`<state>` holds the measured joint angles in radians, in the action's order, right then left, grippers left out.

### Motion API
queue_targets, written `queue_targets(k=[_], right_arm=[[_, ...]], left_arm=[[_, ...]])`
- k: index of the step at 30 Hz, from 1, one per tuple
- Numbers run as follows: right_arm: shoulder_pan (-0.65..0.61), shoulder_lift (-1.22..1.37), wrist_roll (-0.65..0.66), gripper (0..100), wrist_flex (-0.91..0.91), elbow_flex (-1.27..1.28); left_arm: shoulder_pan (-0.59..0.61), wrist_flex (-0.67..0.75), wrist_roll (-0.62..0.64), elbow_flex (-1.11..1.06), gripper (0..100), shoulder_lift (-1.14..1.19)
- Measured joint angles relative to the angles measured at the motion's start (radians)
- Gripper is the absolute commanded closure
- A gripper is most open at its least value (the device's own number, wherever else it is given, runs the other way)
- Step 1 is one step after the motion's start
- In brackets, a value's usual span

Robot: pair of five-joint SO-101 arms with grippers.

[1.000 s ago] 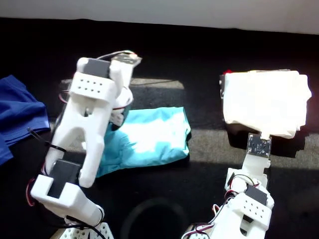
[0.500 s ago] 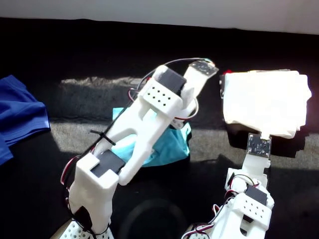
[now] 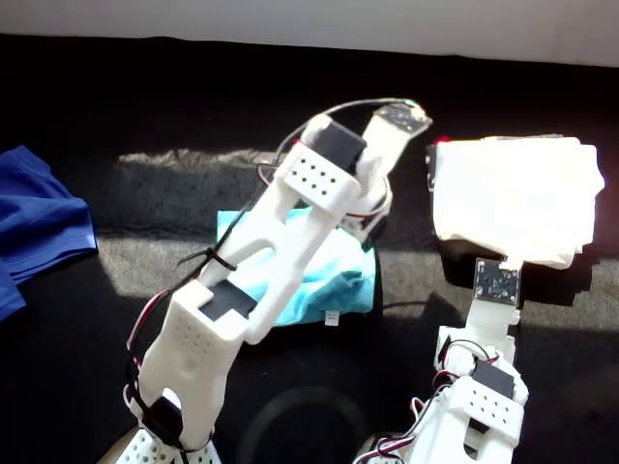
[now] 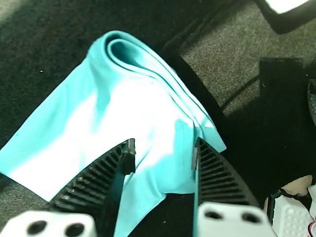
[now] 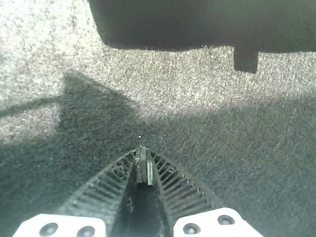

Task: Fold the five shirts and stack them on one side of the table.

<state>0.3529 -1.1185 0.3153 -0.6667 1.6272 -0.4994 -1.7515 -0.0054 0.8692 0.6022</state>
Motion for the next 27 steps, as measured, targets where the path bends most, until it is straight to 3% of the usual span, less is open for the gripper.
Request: queue_targets(k=[1, 2, 13, 20, 27], right_arm=[[0.000, 0.000, 0.000, 99.2, 0.000, 0.000], [0.000, 0.000, 0.000, 99.2, 0.000, 0.000], [0.000, 0.000, 0.000, 99.2, 0.000, 0.000], [-0.035, 0.005, 0.000, 99.2, -0.014, -0.035], [-0.155, 0.005, -0.078, 99.2, -0.236, -0.322]], left_arm=[[0.026, -0.002, 0.000, 0.008, 99, 0.000], [0.055, -0.003, 0.000, 0.008, 99, 0.000], [0.087, 0.012, 0.000, -0.161, 99, 0.000], [0.270, 0.157, -0.034, -0.322, 99, 0.000], [0.371, 0.365, -0.043, -0.540, 99, 0.000]])
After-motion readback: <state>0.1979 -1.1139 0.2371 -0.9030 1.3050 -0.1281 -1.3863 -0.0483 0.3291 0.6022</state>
